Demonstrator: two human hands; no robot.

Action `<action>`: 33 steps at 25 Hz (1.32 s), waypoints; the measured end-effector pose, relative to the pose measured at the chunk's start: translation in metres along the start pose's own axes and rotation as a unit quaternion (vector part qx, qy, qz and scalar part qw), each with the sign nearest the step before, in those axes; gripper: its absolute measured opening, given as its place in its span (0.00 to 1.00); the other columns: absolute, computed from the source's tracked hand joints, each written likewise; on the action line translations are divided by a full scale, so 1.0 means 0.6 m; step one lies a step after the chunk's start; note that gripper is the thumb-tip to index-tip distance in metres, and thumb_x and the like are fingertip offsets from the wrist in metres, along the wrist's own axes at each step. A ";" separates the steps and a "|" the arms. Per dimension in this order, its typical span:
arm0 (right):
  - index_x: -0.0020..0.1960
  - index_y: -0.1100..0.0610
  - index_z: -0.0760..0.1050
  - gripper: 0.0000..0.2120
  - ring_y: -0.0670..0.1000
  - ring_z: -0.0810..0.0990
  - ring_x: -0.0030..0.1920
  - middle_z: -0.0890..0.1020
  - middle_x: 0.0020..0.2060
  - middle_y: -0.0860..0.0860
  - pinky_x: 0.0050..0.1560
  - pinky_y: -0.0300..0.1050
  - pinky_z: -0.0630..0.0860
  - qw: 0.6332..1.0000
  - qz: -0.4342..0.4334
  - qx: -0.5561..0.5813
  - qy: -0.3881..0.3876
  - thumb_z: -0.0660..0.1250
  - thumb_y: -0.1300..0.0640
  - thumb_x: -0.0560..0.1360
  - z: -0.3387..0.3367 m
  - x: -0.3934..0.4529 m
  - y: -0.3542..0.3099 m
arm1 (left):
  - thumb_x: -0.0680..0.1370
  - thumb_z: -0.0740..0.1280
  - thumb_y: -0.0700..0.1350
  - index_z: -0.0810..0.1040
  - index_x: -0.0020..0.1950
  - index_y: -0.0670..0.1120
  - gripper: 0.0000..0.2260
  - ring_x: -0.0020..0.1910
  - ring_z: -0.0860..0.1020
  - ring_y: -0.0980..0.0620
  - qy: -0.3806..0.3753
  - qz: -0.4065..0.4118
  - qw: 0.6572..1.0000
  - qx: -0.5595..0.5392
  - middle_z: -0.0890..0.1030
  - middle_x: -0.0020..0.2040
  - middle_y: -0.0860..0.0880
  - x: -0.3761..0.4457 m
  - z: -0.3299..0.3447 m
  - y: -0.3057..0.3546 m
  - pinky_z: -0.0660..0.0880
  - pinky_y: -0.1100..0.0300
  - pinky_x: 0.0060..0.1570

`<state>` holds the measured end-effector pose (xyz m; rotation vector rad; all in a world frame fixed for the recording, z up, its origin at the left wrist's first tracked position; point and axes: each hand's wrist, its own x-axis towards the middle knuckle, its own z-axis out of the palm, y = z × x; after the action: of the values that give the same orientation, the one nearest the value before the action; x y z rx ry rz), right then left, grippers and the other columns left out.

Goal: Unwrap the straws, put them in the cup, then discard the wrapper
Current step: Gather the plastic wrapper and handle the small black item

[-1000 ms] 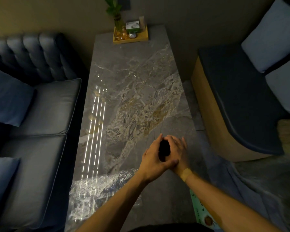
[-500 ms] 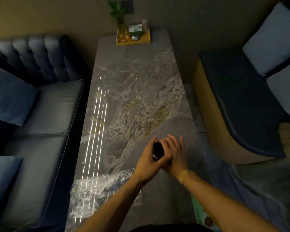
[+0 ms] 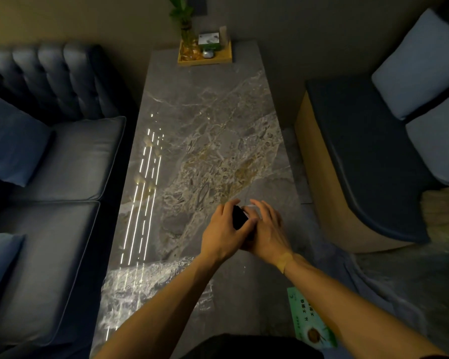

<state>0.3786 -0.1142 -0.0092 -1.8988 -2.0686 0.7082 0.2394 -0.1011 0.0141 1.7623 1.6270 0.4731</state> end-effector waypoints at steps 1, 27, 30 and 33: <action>0.74 0.50 0.60 0.44 0.53 0.54 0.76 0.59 0.75 0.51 0.75 0.57 0.56 1.000 -0.003 0.004 -0.010 0.74 0.41 0.63 -0.003 0.004 0.002 | 0.73 0.60 0.69 0.64 0.69 0.58 0.27 0.58 0.76 0.52 0.005 0.009 1.000 0.030 0.73 0.64 0.52 0.004 0.001 0.002 0.75 0.58 0.47; 0.73 0.50 0.61 0.43 0.53 0.60 0.74 0.63 0.74 0.49 0.69 0.55 0.68 0.999 0.012 0.044 0.009 0.76 0.47 0.62 0.009 0.004 0.011 | 0.79 0.62 0.52 0.71 0.53 0.48 0.08 0.37 0.76 0.49 0.076 0.061 0.994 0.040 0.75 0.50 0.48 0.018 0.021 -0.001 0.77 0.49 0.36; 0.73 0.49 0.61 0.43 0.53 0.60 0.74 0.63 0.74 0.49 0.70 0.55 0.68 0.999 0.007 0.041 0.009 0.76 0.47 0.62 0.009 0.004 0.011 | 0.80 0.61 0.51 0.71 0.53 0.47 0.08 0.39 0.76 0.48 0.082 0.055 0.995 0.023 0.75 0.50 0.48 0.010 0.027 0.001 0.77 0.48 0.36; 0.73 0.49 0.60 0.42 0.53 0.59 0.74 0.62 0.74 0.49 0.70 0.56 0.67 1.000 0.002 0.029 0.002 0.75 0.47 0.63 0.007 0.003 0.012 | 0.81 0.59 0.52 0.72 0.54 0.48 0.09 0.44 0.75 0.50 0.092 0.066 0.991 0.065 0.75 0.50 0.49 0.004 0.033 0.005 0.76 0.51 0.37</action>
<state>0.3825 -0.1128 -0.0168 -1.8724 -2.0189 0.7569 0.2554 -0.1035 0.0019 1.9825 1.7067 0.6185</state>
